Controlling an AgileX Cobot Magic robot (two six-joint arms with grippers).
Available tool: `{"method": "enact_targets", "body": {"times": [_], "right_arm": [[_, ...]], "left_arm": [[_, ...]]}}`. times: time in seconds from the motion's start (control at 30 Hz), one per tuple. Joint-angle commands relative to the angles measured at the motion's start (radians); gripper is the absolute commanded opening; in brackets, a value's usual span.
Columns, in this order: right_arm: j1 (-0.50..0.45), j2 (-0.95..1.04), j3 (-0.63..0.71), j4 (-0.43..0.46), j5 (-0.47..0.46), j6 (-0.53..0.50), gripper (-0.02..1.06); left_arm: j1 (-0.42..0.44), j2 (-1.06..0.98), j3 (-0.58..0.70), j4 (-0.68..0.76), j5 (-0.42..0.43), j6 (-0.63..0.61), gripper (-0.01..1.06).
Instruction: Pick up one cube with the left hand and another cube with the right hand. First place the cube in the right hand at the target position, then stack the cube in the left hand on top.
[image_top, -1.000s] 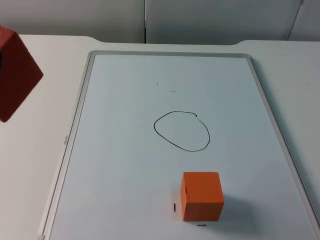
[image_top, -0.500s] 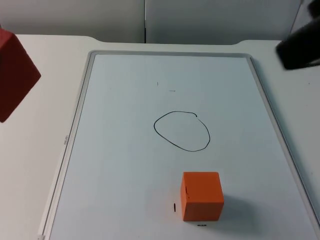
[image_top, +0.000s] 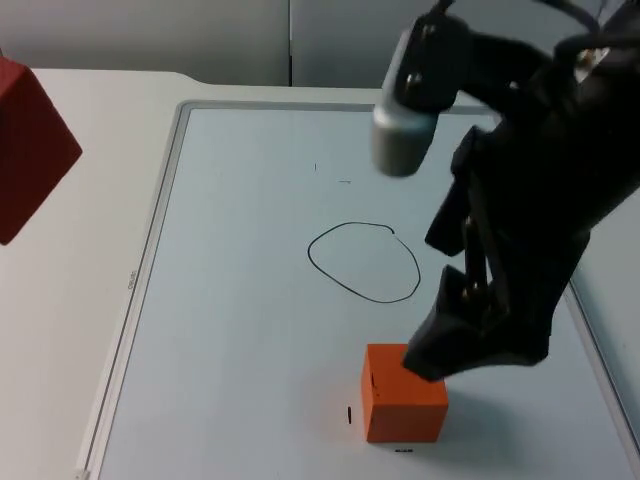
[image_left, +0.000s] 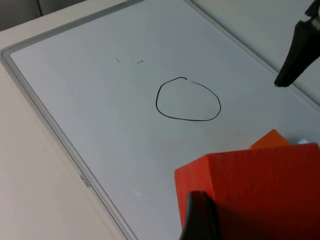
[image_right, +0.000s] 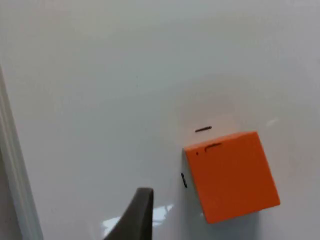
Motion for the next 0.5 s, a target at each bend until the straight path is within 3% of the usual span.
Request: {"method": "enact_targets", "body": {"times": [0.0, 0.47], "right_arm": [[0.006, 0.031, -0.007, -0.022, -0.009, -0.011, 0.93], [0.006, 0.196, -0.011, -0.048, -0.102, -0.063, 0.93]], "left_arm": [[-0.006, -0.006, 0.004, -0.005, -0.011, -0.007, 0.22], [-0.006, -0.006, 0.004, -0.005, -0.011, -0.007, 0.22]]}}
